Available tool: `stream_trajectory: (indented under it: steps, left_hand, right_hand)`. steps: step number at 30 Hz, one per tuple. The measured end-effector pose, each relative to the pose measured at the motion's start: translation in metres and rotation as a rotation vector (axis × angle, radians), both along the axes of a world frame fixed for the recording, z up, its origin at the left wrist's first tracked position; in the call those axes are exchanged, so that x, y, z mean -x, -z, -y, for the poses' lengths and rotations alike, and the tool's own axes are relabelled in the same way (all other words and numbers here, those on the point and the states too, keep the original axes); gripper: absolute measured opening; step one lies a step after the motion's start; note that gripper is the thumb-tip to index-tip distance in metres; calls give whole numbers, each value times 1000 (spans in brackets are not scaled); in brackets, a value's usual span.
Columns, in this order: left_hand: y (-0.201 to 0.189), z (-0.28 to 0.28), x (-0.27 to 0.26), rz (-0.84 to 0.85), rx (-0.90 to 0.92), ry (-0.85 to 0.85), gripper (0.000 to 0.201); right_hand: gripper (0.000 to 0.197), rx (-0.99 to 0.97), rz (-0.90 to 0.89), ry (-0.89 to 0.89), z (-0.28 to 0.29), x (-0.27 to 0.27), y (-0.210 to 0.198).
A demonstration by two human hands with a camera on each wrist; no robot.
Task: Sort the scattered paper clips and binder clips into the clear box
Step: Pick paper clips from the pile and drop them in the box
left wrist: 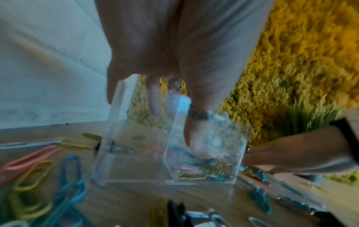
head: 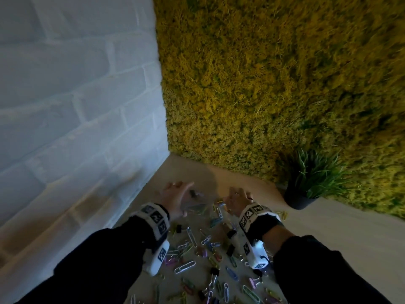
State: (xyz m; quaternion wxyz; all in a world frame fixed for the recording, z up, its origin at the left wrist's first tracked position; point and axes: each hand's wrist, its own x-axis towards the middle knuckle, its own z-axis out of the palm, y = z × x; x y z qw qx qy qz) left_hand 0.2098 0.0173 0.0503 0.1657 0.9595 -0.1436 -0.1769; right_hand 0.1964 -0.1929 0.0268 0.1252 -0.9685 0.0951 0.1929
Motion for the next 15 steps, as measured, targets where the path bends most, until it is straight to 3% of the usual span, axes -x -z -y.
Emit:
stream_trajectory:
  steps: [4,6,8,11,15]
  left_hand:
    - [-4,-20,-7,164,204,-72,75]
    - [-23,-35,-14,249,305,-162,73]
    - [-45,-49,-22,316,378,-216,71]
    - [-71,-61,-37,364,401,-251,69]
    - [-87,-64,-46,339,415,-272,69]
  right_hand:
    - [66,107,-21,-102,-16,5,28]
    - [52,169,-52,-223,-28,15,13]
    - [37,94,6,-288,-37,5,9]
    - [42,31,137,-230,-53,-30,-7]
    - [53,69,-26,-360,-86,-46,11]
